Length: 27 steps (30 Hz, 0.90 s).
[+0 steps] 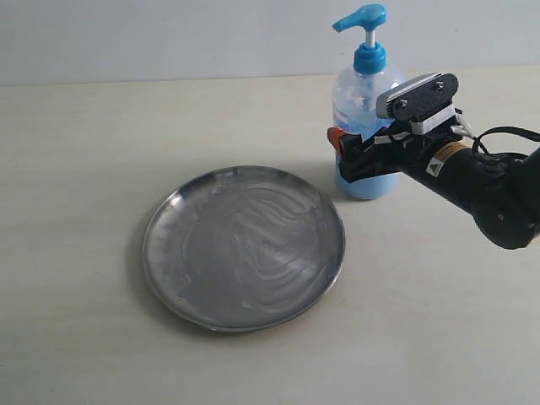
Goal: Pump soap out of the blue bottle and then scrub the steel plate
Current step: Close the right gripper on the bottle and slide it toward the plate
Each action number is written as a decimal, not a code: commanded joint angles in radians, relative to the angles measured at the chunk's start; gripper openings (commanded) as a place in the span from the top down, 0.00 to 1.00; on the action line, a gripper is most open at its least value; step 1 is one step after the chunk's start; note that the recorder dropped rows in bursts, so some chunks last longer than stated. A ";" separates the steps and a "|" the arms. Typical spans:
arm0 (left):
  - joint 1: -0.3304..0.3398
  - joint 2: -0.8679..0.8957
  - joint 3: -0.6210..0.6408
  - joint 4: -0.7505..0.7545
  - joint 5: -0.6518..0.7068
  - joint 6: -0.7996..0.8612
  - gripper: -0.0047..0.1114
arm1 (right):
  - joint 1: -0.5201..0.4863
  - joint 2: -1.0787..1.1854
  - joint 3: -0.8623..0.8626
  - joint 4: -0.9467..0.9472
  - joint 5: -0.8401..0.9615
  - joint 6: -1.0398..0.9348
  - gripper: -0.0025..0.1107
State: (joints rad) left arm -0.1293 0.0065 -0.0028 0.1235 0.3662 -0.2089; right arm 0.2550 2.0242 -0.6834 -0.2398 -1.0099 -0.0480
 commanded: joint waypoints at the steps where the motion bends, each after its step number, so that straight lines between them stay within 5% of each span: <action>1: 0.003 -0.006 0.003 0.003 -0.010 -0.004 0.96 | 0.001 -0.001 -0.023 -0.055 -0.038 -0.038 0.98; 27: 0.003 -0.006 0.003 0.003 -0.010 -0.004 0.96 | 0.001 0.011 -0.131 -0.241 -0.057 -0.064 0.98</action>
State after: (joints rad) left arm -0.1293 0.0065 -0.0028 0.1235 0.3662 -0.2089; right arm 0.2550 2.0428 -0.7821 -0.4479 -0.9781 -0.0995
